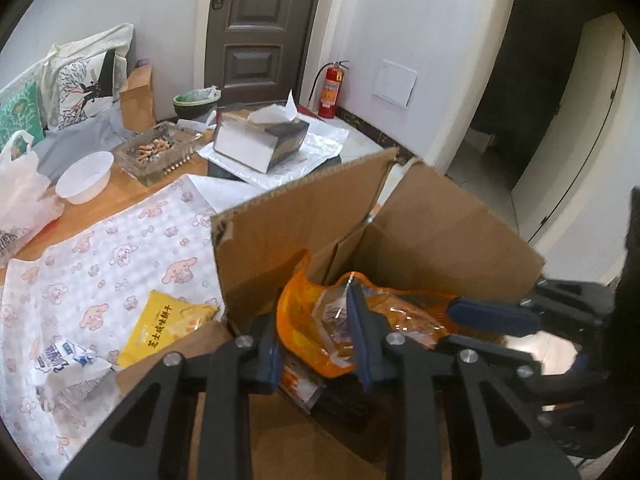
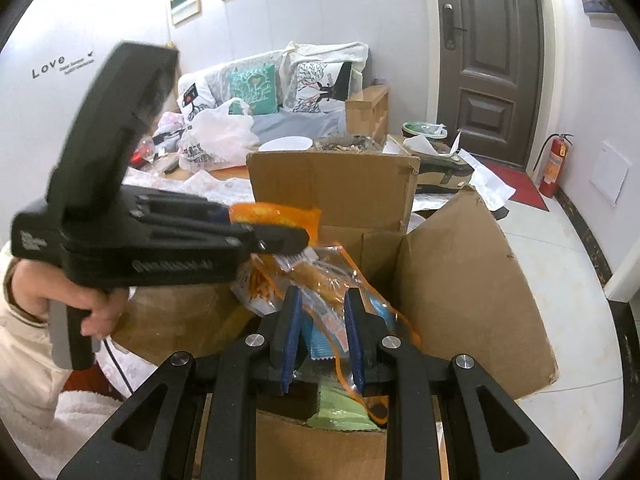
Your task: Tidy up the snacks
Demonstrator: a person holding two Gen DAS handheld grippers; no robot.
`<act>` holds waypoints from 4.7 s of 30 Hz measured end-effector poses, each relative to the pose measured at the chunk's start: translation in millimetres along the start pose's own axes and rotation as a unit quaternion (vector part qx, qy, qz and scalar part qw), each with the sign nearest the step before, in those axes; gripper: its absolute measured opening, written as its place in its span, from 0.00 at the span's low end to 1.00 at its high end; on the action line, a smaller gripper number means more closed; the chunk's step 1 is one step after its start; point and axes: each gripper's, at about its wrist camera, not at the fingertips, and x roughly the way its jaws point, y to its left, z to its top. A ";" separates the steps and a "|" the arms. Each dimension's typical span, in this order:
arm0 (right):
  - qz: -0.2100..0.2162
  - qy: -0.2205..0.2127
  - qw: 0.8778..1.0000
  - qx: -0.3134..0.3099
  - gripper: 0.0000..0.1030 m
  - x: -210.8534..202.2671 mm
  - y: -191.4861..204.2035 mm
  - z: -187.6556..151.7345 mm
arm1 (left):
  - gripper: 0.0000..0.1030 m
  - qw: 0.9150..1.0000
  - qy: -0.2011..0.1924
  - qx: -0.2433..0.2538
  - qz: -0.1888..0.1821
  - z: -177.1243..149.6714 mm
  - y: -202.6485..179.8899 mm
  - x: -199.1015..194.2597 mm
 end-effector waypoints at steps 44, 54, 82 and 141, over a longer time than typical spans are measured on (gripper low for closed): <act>0.092 0.058 0.993 0.035 0.89 172.4 223.4 41.1 | 0.70 0.988 -0.019 -0.153 0.017 -111.0 265.6 -102.9; 0.029 0.074 0.996 0.040 0.97 242.6 205.6 45.3 | 0.69 0.982 0.025 -0.179 -0.050 -100.1 289.6 -29.7; 0.077 0.039 0.996 -0.014 0.70 246.0 223.8 45.1 | 0.42 0.981 0.024 -0.188 -0.027 -113.1 298.7 -26.1; 0.125 -0.074 0.989 -0.035 0.68 30.0 236.3 47.9 | 0.37 0.993 -0.090 -0.051 0.052 -93.0 111.4 -202.2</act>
